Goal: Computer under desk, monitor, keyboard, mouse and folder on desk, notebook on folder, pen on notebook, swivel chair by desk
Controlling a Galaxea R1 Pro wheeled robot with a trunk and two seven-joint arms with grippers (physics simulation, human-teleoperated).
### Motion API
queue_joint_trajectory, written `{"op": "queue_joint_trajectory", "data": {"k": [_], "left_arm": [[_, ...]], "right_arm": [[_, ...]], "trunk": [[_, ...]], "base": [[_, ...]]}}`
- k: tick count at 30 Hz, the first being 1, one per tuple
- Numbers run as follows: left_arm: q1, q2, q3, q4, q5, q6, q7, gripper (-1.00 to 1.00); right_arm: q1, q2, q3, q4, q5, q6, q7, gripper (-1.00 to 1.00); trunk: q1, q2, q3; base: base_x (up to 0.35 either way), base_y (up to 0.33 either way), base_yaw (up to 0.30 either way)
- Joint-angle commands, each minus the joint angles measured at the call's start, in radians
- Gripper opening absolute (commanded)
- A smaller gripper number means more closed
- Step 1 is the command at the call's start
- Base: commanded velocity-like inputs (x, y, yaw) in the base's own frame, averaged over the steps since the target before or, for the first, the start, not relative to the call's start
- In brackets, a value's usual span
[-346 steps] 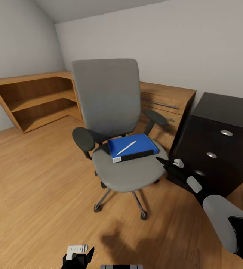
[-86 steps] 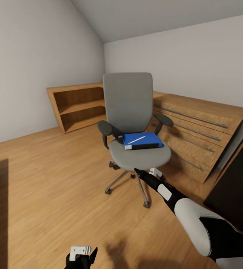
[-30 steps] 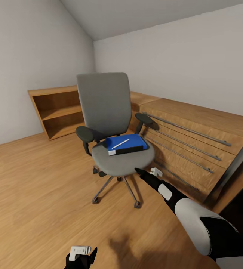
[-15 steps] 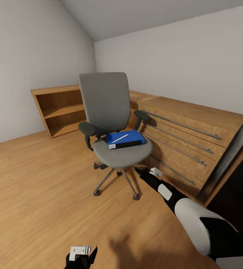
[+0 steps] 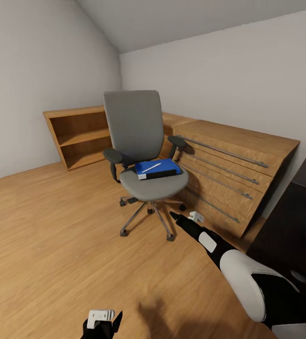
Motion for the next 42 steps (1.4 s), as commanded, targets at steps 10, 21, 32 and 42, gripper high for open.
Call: {"op": "queue_joint_trajectory", "data": {"k": [10, 21, 32, 42], "left_arm": [[-0.001, -0.002, 0.003, 0.001, 0.008, 0.000, -0.010, 1.00], [0.000, -0.003, 0.004, 0.032, 0.008, 0.001, -0.004, 1.00], [0.000, 0.000, 0.006, 0.067, 0.010, 0.003, 0.003, 1.00], [0.000, 0.000, 0.006, 0.071, 0.009, 0.006, 0.032, 1.00]], "right_arm": [[0.000, 0.004, -0.008, 0.003, 0.000, 0.005, 0.000, 1.00], [0.000, 0.041, -0.007, 0.071, 0.010, -0.030, -0.033, 1.00], [0.097, 0.057, -0.004, 0.165, 0.026, -0.244, -0.077, 1.00], [0.190, 0.059, -0.003, 0.171, 0.065, -0.277, -0.082, 1.00]], "trunk": [[0.000, 0.000, -0.001], [-0.003, 0.001, 0.022], [-0.008, 0.004, 0.065], [-0.012, 0.006, 0.104]], "base": [[-0.020, 0.000, 0.000], [-0.002, 0.000, 0.000], [0.000, 0.000, 0.000], [0.000, 0.000, 0.000]]}}
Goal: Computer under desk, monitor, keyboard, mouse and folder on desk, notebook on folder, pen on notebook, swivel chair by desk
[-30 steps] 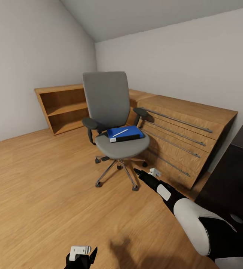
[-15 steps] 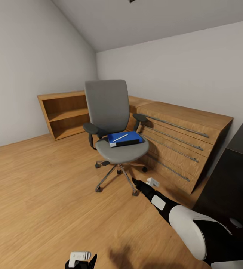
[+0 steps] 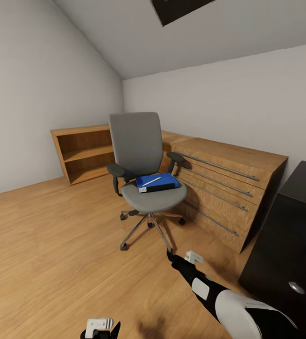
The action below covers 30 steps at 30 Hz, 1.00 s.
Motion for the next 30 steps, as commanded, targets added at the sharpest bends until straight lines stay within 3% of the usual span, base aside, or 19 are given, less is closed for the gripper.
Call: {"op": "queue_joint_trajectory", "data": {"k": [1, 10, 16, 30], "left_arm": [[0.000, -0.001, 0.005, 0.001, 0.008, 0.001, -0.003, 1.00], [0.000, -0.004, 0.006, 0.004, 0.010, 0.002, 0.097, 1.00], [0.000, -0.004, 0.006, 0.004, 0.010, 0.002, 0.129, 1.00], [0.000, -0.004, 0.007, 0.031, 0.014, -0.002, 0.141, 1.00]], "right_arm": [[0.009, 0.000, -0.008, 0.002, 0.004, -0.006, 0.005, 1.00], [0.092, -0.005, -0.007, 0.002, 0.026, -0.088, -0.027, 1.00], [0.128, -0.006, -0.005, 0.002, 0.049, -0.119, -0.077, 1.00], [0.203, -0.006, -0.005, 0.003, 0.277, -0.130, -0.242, 1.00]], "trunk": [[-0.001, 0.000, 0.003], [-0.005, 0.002, 0.038], [-0.028, 0.044, 0.057], [-0.081, 0.142, 0.101]], "base": [[0.000, 0.000, 0.000], [0.000, 0.000, 0.000], [0.000, 0.000, 0.000], [0.000, 0.000, 0.000]]}}
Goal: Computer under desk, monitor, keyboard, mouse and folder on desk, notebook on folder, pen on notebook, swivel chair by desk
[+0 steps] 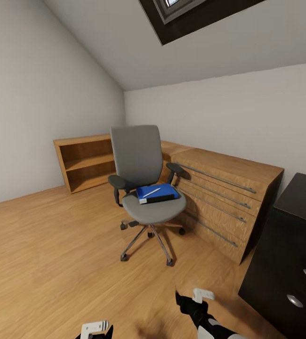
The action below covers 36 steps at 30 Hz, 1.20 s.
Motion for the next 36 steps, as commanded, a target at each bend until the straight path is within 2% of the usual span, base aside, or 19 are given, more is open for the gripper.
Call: {"op": "queue_joint_trajectory", "data": {"k": [1, 5, 13, 17, 21, 30, 36], "left_arm": [[0.000, -0.001, 0.005, 0.002, 0.010, -0.002, -0.008, 1.00], [0.000, -0.002, 0.007, 0.006, 0.026, -0.003, -0.008, 1.00], [0.000, 0.001, 0.010, 0.046, 0.129, -0.001, -0.008, 1.00], [0.000, 0.001, 0.010, 0.093, 0.158, -0.002, -0.010, 1.00], [0.000, 0.003, 0.010, 0.124, 0.169, -0.003, -0.011, 1.00], [0.000, 0.006, 0.012, 0.145, 0.178, -0.006, -0.011, 1.00], [0.000, 0.005, 0.014, 0.147, 0.179, -0.007, -0.012, 1.00]], "right_arm": [[0.004, 0.000, -0.008, 0.002, 0.003, -0.004, 0.000, 1.00], [0.018, -0.001, -0.008, 0.002, 0.030, -0.003, -0.020, 1.00], [0.037, -0.005, -0.008, 0.002, 0.048, 0.000, -0.031, 1.00], [0.052, -0.014, -0.008, 0.001, 0.058, -0.002, -0.032, 1.00], [0.069, -0.022, -0.007, 0.001, 0.088, -0.005, -0.031, 1.00], [0.091, -0.033, -0.008, 0.002, 0.210, -0.029, -0.031, 1.00], [0.100, -0.031, -0.007, 0.002, 0.244, -0.048, -0.033, 1.00]], "trunk": [[-0.004, 0.007, 0.002], [-0.020, 0.035, 0.015], [-0.050, 0.091, 0.040], [-0.066, 0.119, 0.052], [-0.081, 0.147, 0.065], [-0.115, 0.210, 0.093], [-0.138, 0.252, 0.112]], "base": [[0.000, 0.000, 0.000], [0.000, 0.000, 0.000], [0.000, 0.000, 0.000], [0.000, 0.000, 0.000], [0.000, 0.000, 0.000], [0.000, 0.000, 0.000], [0.000, 0.000, 0.000]]}}
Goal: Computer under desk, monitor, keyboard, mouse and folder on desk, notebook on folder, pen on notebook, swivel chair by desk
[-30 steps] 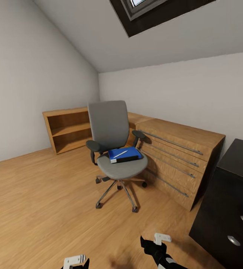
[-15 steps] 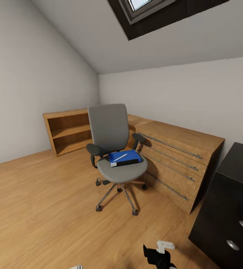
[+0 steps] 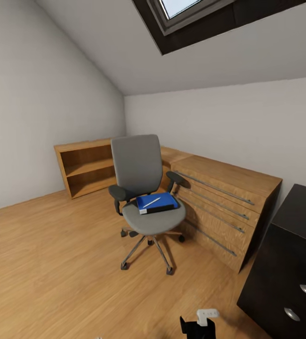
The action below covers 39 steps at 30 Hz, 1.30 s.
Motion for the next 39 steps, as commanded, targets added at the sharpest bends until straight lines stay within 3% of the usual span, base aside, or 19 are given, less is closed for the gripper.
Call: {"op": "queue_joint_trajectory", "data": {"k": [1, 30, 39], "left_arm": [[-0.001, -0.001, 0.006, 0.001, 0.009, -0.001, -0.009, 1.00], [-0.001, -0.001, 0.009, 0.008, 0.009, -0.003, -0.009, 1.00], [-0.001, 0.015, 0.011, 0.008, 0.008, -0.003, -0.009, 1.00]], "right_arm": [[0.000, 0.000, -0.009, 0.002, 0.013, -0.006, 0.001, 1.00], [0.013, 0.014, -0.009, 0.004, 0.023, -0.012, 0.000, 1.00], [0.013, 0.017, -0.010, 0.004, 0.020, -0.011, 0.000, 1.00]], "trunk": [[-0.004, 0.007, 0.002], [-0.115, 0.210, 0.093], [-0.150, 0.273, 0.123]], "base": [[0.000, 0.000, 0.000], [0.000, 0.000, 0.000], [0.000, 0.000, -0.066]]}}
